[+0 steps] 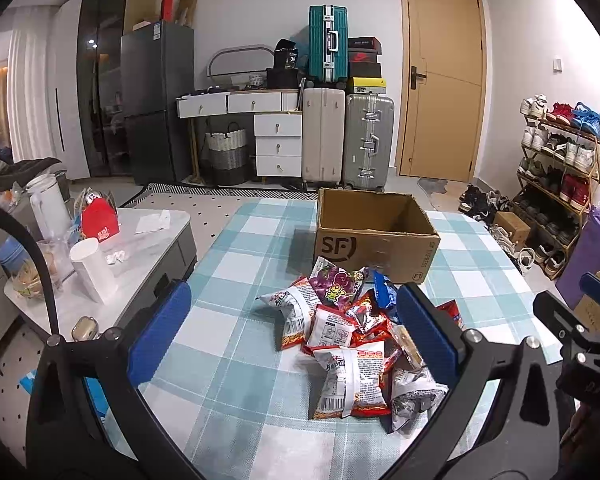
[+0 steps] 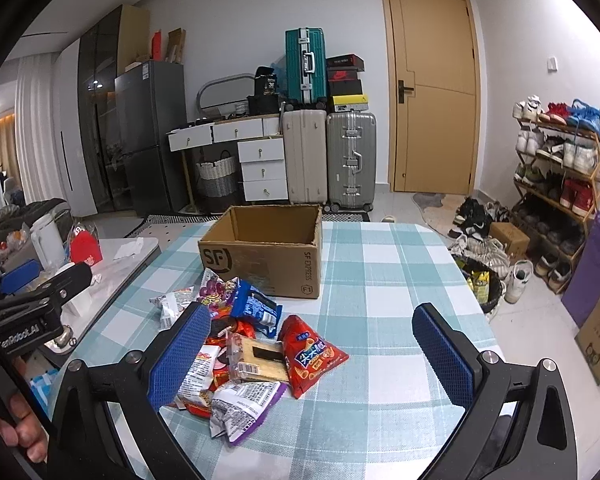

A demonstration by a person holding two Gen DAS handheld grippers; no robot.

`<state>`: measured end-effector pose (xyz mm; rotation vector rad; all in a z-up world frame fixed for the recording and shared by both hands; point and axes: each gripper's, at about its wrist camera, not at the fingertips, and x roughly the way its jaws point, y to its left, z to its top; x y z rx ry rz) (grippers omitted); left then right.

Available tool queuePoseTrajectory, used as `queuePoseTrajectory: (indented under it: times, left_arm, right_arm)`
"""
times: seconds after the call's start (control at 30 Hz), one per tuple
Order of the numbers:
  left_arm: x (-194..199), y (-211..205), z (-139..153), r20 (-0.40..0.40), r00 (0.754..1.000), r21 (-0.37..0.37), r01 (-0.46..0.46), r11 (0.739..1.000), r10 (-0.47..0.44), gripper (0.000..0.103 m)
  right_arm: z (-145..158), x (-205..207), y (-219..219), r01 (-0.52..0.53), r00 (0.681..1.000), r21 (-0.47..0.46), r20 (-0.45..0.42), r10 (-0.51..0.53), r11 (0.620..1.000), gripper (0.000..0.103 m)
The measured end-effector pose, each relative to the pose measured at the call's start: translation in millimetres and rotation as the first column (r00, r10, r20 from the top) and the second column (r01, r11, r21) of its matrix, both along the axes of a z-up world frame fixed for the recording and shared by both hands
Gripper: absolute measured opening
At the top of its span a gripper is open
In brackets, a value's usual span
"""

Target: Organize snacks

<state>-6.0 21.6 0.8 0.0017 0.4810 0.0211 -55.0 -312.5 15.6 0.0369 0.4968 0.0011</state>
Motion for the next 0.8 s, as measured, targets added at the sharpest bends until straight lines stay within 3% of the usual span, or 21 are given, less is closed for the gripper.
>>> queuePoseTrajectory:
  times: [0.8]
  left_arm:
    - [11,12,-14,-0.029,0.999,-0.004,-0.019,1.000,0.019,0.103]
  right_arm:
    - [-7,1,6,-0.031,0.999,0.015,-0.017,0.031,0.999,0.103]
